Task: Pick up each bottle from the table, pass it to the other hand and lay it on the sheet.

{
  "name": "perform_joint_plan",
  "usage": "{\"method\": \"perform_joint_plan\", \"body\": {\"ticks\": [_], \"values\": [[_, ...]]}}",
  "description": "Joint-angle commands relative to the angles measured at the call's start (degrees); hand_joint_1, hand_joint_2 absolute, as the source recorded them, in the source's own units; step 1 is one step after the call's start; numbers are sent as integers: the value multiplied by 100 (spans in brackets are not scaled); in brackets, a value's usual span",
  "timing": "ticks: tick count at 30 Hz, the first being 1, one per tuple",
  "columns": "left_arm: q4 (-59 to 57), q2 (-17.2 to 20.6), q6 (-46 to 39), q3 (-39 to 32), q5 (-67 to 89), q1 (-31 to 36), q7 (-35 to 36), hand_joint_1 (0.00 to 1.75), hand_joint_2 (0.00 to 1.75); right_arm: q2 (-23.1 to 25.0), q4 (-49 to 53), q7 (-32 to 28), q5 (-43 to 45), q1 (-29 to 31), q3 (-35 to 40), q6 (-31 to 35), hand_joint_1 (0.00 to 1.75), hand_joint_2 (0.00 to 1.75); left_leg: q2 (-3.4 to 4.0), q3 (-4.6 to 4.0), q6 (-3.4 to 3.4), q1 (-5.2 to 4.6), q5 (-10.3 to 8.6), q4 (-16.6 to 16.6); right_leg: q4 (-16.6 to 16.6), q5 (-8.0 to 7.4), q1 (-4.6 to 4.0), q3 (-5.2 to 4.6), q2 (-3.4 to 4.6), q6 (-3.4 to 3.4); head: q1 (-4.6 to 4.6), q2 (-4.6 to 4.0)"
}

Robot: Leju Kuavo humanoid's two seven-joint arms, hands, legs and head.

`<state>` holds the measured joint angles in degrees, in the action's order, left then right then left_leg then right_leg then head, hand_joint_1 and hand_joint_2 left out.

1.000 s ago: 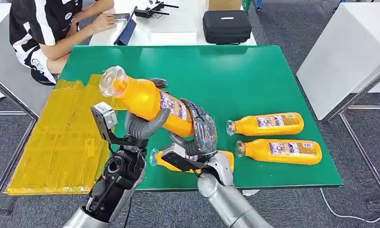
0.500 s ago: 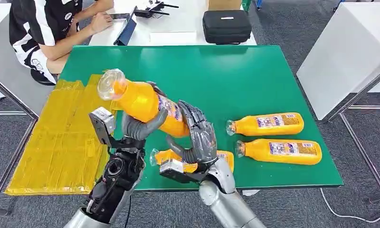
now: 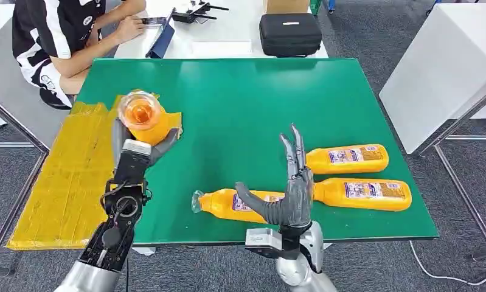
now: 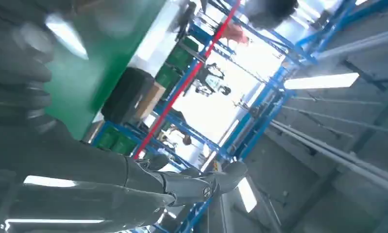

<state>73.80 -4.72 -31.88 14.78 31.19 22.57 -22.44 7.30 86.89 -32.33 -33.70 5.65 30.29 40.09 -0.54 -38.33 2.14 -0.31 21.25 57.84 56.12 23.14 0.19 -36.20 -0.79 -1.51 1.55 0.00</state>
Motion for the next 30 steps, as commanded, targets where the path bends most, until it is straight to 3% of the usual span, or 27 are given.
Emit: {"method": "perform_joint_plan", "body": {"ticks": [1,2,3,4,11,15,18,21,24,27,28,29,30], "values": [[-3269,601,-793,-100,4480,1686,1711,175,175,-384,248,206,-67,8,-84,-9,0,175,-7,22,-10,3,2,-4,-2,6,-2,25,-6,3,2,0],[-4047,775,-640,257,5692,2012,2447,175,175,-407,130,258,-35,86,-68,-9,0,175,-10,19,-9,4,-1,-3,-3,4,-3,23,-9,3,0,0],[-4388,784,-737,288,5856,2114,2525,175,175,-406,77,225,36,117,-92,-9,0,175,-13,40,-15,6,4,-2,-2,11,-5,45,-11,5,2,0],[-4750,953,-479,967,5881,2275,2960,175,175,-420,60,196,151,120,-112,-9,0,175,-9,32,-10,2,-1,-5,-3,5,-1,31,-8,3,4,0],[-5439,1320,-51,2009,5881,2254,3524,175,175,-388,193,99,-9,-170,-247,-9,0,175,33,41,-11,4,6,-4,-4,-3,-4,32,26,16,-2,0],[-5641,1322,235,2025,5881,2175,3561,175,175,-397,192,122,21,-233,-238,-9,0,175,34,27,-9,2,2,-4,-3,-5,-3,19,26,16,0,0],[-5869,1292,1041,2011,5877,2178,3694,175,175,-365,155,251,-98,-194,-198,-9,0,175,39,45,-17,7,17,4,2,7,-6,38,33,17,2,0],[-5869,1292,1041,2011,5877,2178,3694,175,175,-365,155,251,-98,-194,-198,-9,0,175,33,16,-15,4,5,0,-1,-4,-5,8,28,17,0,0],[-5869,1292,1041,2011,5877,2178,3694,175,175,-365,155,251,-98,-194,-198,-9,0,175,31,44,-22,7,16,3,0,7,-6,39,29,18,0,0],[-5840,1246,1313,1649,5635,2117,3514,175,175,-329,101,431,-268,-191,-231,-9,0,175,37,38,-22,5,13,-1,-1,-2,-5,30,36,17,0,0],[-5846,1226,1307,1587,5584,2089,3451,147,175,-336,65,474,-311,-188,-241,-9,0,175,37,46,-25,7,16,1,0,1,-7,37,37,18,0,0],[-5854,1206,1282,1539,5601,2063,3400,0,175,-350,14,616,-433,-157,-202,-22,0,175,40,63,-29,8,23,0,-1,7,-7,52,41,19,-2,0],[-5848,1161,1214,1383,5499,2028,3292,0,175,-370,-23,735,-553,-137,-187,-39,0,175,41,58,-25,6,16,-6,-6,-1,-5,45,41,19,0,0]]}}
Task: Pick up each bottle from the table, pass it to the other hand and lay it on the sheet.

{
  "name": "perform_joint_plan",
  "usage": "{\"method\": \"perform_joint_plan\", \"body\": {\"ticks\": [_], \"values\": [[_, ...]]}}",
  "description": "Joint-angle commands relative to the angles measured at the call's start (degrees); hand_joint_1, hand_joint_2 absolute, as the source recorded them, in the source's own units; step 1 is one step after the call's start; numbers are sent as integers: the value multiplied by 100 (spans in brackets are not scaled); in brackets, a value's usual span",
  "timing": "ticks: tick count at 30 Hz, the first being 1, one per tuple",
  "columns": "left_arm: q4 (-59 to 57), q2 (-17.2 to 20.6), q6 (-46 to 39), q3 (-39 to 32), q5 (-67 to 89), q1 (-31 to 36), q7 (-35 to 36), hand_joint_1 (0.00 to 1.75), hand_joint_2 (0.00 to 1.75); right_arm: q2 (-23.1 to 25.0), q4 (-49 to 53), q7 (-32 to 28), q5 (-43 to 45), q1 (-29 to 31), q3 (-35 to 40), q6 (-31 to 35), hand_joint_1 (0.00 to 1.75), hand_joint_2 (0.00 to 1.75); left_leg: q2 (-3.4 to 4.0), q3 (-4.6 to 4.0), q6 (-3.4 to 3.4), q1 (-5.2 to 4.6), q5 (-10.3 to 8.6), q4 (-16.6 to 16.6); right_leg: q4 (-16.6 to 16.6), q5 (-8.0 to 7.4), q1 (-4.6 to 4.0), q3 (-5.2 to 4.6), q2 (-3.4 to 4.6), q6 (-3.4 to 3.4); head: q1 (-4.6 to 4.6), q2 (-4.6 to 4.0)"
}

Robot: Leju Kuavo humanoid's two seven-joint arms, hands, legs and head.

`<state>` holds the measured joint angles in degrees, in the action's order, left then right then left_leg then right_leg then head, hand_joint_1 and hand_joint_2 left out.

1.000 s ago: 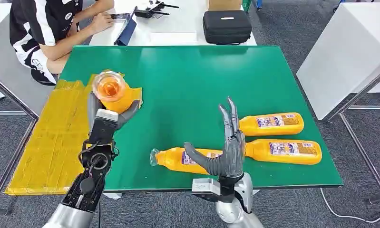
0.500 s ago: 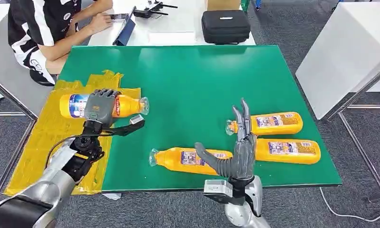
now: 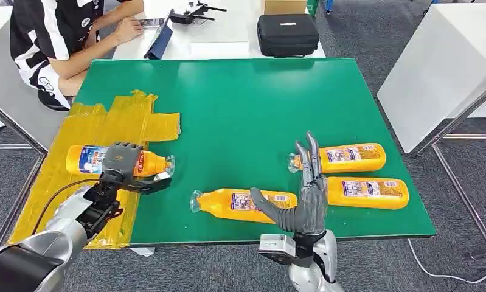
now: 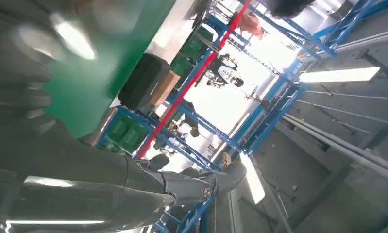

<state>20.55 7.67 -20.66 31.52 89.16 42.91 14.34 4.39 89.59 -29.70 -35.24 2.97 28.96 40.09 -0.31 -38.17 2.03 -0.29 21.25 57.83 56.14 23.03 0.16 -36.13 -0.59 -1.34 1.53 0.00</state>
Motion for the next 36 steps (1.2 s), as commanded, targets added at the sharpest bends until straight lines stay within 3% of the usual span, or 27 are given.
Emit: {"method": "perform_joint_plan", "body": {"ticks": [1,9,19,24,26,27,29,30,34,36], "values": [[-513,-140,-13,-441,-381,-31,-498,0,175,-78,-333,582,-557,148,-57,-29,0,175,17,35,-10,0,11,-6,-6,6,1,31,18,1,4,0],[-425,-463,-470,-1202,-775,-110,-818,0,175,-137,-547,945,-929,234,-31,-175,0,175,2,57,-14,7,16,-5,-9,15,-7,59,5,-1,4,0],[-422,-485,-464,-1248,-804,-103,-852,0,175,-134,-625,985,-970,264,-26,-199,0,175,-9,35,-7,4,7,-4,-7,8,-3,42,4,0,2,0],[-280,-626,-734,-1791,-1315,-148,-1403,0,175,-202,-820,1750,-1918,378,-22,-739,0,175,-6,43,-10,5,10,-4,-7,10,-4,49,7,1,2,0],[-111,-601,-1287,-1495,-893,-165,-1087,0,175,-259,-836,1965,-2161,414,-28,-1089,0,175,-11,32,-6,5,5,-4,-7,6,-4,38,1,0,2,0],[-62,-688,-1329,-1659,-1118,-166,-1332,0,175,-268,-817,2075,-2282,424,-43,-1219,0,175,-14,46,-11,7,12,-1,-6,14,-6,55,-1,-1,2,0],[390,-951,-1398,-2165,-1995,-240,-2400,0,175,-315,-780,2414,-2632,429,-99,-1813,0,175,-14,61,-17,11,24,7,-3,26,-10,72,-2,-1,2,0],[725,-1057,-1416,-2271,-2327,-316,-2764,0,175,-332,-805,2574,-2816,449,-102,-2097,0,175,-29,21,-5,8,4,3,-3,11,-8,33,-17,-3,2,0],[2948,-1084,-564,-2059,-3331,-1098,-3095,0,175,-323,-1056,2736,-3175,475,-35,-2685,0,175,-26,16,-1,6,1,0,-7,7,-5,28,-14,-3,2,0],[3278,-1032,-463,-1987,-3379,-1250,-3023,0,175,-325,-1086,2740,-3168,456,-12,-2703,0,175,-12,14,0,1,2,-3,-7,4,0,24,0,-3,2,0]]}}
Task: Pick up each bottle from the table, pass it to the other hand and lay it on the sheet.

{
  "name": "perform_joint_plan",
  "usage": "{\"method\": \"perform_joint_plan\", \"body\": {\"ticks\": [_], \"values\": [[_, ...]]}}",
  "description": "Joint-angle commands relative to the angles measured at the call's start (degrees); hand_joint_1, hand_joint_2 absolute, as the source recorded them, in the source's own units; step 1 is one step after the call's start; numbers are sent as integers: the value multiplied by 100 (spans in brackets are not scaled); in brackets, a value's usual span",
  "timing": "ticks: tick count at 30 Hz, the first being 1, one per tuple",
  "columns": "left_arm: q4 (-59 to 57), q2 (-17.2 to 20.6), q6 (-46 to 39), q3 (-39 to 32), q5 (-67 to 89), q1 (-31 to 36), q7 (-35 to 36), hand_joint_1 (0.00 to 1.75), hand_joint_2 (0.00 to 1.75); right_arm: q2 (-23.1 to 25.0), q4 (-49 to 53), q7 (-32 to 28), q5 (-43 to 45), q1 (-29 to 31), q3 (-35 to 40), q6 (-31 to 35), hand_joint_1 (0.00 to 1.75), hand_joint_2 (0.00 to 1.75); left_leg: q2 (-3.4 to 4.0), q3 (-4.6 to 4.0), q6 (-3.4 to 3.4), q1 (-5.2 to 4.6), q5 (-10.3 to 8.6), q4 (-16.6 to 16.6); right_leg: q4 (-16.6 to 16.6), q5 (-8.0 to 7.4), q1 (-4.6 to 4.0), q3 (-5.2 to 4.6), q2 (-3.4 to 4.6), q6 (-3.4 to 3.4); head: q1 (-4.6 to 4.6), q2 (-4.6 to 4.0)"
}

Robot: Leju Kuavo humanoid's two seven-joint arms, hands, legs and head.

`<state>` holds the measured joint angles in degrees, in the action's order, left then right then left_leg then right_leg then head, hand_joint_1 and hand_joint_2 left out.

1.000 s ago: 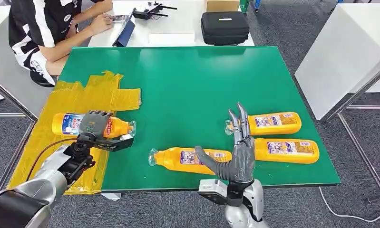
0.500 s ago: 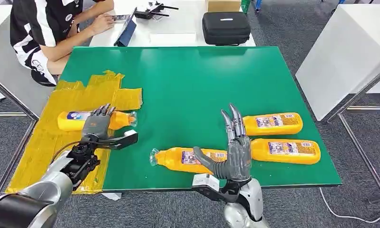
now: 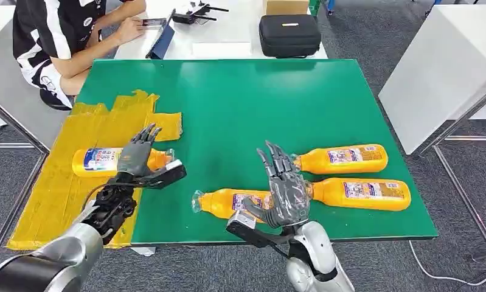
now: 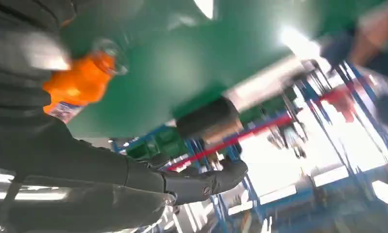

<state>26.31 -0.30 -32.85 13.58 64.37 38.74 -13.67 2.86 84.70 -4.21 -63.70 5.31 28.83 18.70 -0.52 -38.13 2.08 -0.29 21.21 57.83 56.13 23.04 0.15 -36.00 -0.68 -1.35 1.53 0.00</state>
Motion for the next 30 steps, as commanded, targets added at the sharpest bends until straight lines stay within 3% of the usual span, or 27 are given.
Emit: {"method": "perform_joint_plan", "body": {"ticks": [1,5,7,8,9,11,14,20,25,30], "values": [[2704,-220,756,-192,-899,-848,-225,0,175,-172,-598,193,-328,213,5,-561,0,175,15,28,-9,3,20,2,-7,12,-2,31,15,-3,2,0],[3553,-177,726,-117,-1104,-1278,-267,0,175,-177,-664,310,-499,130,20,-758,0,175,14,18,-10,1,14,-2,-7,9,0,20,13,1,2,0],[3702,-180,310,-85,-645,-1385,-32,0,175,-160,-743,339,-543,108,27,-815,0,175,19,19,-13,1,19,-1,-6,9,-1,18,18,1,4,0],[3724,-184,245,-75,-555,-1405,42,0,175,-145,-798,351,-567,119,32,-835,0,175,25,58,-25,5,42,6,0,31,-4,57,26,4,7,0],[3697,-221,273,-79,-561,-1408,67,0,175,-117,-868,387,-619,140,51,-884,0,175,11,17,-15,4,19,-2,-7,9,-2,15,10,1,4,0],[3679,-301,207,-93,-546,-1427,62,0,175,-60,-1048,500,-765,191,68,-980,0,175,10,14,-13,7,17,-2,-9,10,-5,12,9,-1,2,0],[4073,-447,271,-99,-1256,-1583,-393,0,175,-38,-1437,734,-1040,295,94,-1105,0,175,13,26,-15,8,23,0,-8,16,-9,26,12,-3,2,0],[4410,-456,141,-102,-1298,-1730,-413,0,175,-50,-1598,852,-1151,316,96,-1094,0,175,17,24,-16,6,27,3,-5,18,-7,26,17,-3,2,0],[5356,-631,8,-132,-2133,-2223,-952,0,175,-45,-1742,1181,-1445,142,-52,-1272,0,175,13,33,-19,7,34,3,-6,25,-6,37,14,-2,4,0],[6147,-777,-218,231,-2240,-2620,-1220,0,175,-3,-2301,1395,-1518,212,-237,-1385,0,175,11,35,-18,7,36,5,-6,28,-7,38,12,-4,2,0]]}}
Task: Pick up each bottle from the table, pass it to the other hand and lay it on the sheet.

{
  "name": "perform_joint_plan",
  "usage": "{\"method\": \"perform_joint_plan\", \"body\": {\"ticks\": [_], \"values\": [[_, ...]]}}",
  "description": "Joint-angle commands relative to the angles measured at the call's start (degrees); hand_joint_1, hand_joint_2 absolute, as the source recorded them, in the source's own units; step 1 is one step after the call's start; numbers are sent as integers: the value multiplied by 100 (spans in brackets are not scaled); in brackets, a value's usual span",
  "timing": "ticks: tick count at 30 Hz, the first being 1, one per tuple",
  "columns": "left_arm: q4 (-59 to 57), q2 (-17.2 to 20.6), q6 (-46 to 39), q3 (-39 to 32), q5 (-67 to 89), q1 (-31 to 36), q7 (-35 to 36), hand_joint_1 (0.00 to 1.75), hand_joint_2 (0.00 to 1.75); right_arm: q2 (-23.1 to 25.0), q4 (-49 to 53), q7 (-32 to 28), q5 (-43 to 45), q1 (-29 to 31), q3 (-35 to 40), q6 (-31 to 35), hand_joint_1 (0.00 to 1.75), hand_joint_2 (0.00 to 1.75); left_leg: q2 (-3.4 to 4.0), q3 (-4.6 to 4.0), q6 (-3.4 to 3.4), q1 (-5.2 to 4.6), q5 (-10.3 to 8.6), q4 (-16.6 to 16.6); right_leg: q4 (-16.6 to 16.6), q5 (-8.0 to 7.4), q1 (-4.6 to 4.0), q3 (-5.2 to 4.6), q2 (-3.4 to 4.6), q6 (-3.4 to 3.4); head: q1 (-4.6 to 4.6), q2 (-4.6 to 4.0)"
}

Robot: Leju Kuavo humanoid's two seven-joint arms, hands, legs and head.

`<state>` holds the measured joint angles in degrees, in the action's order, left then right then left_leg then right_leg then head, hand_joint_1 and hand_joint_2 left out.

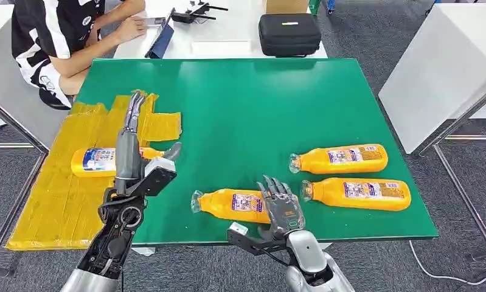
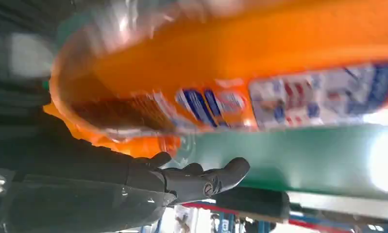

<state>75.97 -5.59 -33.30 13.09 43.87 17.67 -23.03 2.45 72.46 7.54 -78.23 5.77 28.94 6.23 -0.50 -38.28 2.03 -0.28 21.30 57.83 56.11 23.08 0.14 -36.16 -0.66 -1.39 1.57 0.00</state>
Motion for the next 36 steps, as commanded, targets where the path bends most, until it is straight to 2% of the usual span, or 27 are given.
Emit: {"method": "perform_joint_plan", "body": {"ticks": [1,8,9,10,11,12,13,15,17,22,24,36], "values": [[1256,-259,-159,338,-233,-546,-303,0,175,45,-1208,227,-45,185,-294,-84,0,175,5,31,-10,4,16,0,-7,13,-3,34,6,-1,-2,0],[1447,-255,-128,459,-530,-607,-477,0,175,82,-1393,269,-39,211,-443,26,0,175,-1,63,-17,7,22,-2,-12,23,-5,60,-1,6,0,0],[1453,-225,-96,460,-640,-594,-538,0,175,101,-1367,288,-49,208,-469,3,10,175,0,69,-25,6,31,-3,-11,24,-4,64,-1,9,0,0],[1514,-229,-160,459,-775,-605,-700,0,175,104,-1394,366,-138,217,-495,-45,38,175,2,81,-27,7,35,0,-11,29,-6,70,1,10,0,0],[1613,-255,-309,445,-907,-641,-839,0,175,113,-1464,377,-150,247,-539,-76,40,175,0,76,-16,7,35,-2,-11,32,-6,55,-2,-1,0,0],[1707,-252,-354,429,-1011,-661,-857,0,175,124,-1560,371,-142,294,-562,-104,99,175,-2,87,-18,7,35,-3,-13,34,-6,63,-3,-1,0,0],[1741,-245,-368,422,-1036,-664,-856,0,175,122,-1596,369,-149,317,-559,-108,143,175,1,92,-12,5,40,-1,-9,35,-4,41,0,-1,-2,0],[1755,-210,-352,407,-1109,-632,-824,0,175,137,-1676,346,-141,367,-579,-59,175,175,2,95,-7,4,39,-6,-13,32,-3,36,1,-1,-2,0],[1718,-182,-279,403,-1180,-616,-798,0,175,193,-1657,294,-77,389,-669,156,173,175,1,104,-13,7,41,-8,-17,36,-5,49,1,0,0,0],[1710,-180,-220,415,-1281,-635,-822,0,175,234,-1547,275,-37,382,-719,192,175,175,-2,118,-15,4,31,-11,-17,42,-1,70,0,2,-2,0],[1706,-177,-178,409,-1334,-630,-837,0,175,267,-1442,237,22,359,-780,266,175,175,-3,118,-1,5,23,-11,-20,34,-2,118,-1,9,0,0],[1690,-166,-121,414,-1381,-609,-830,0,175,289,-1343,184,94,353,-838,389,175,175,-2,108,-3,1,26,-3,-11,28,2,107,0,-3,0,0]]}}
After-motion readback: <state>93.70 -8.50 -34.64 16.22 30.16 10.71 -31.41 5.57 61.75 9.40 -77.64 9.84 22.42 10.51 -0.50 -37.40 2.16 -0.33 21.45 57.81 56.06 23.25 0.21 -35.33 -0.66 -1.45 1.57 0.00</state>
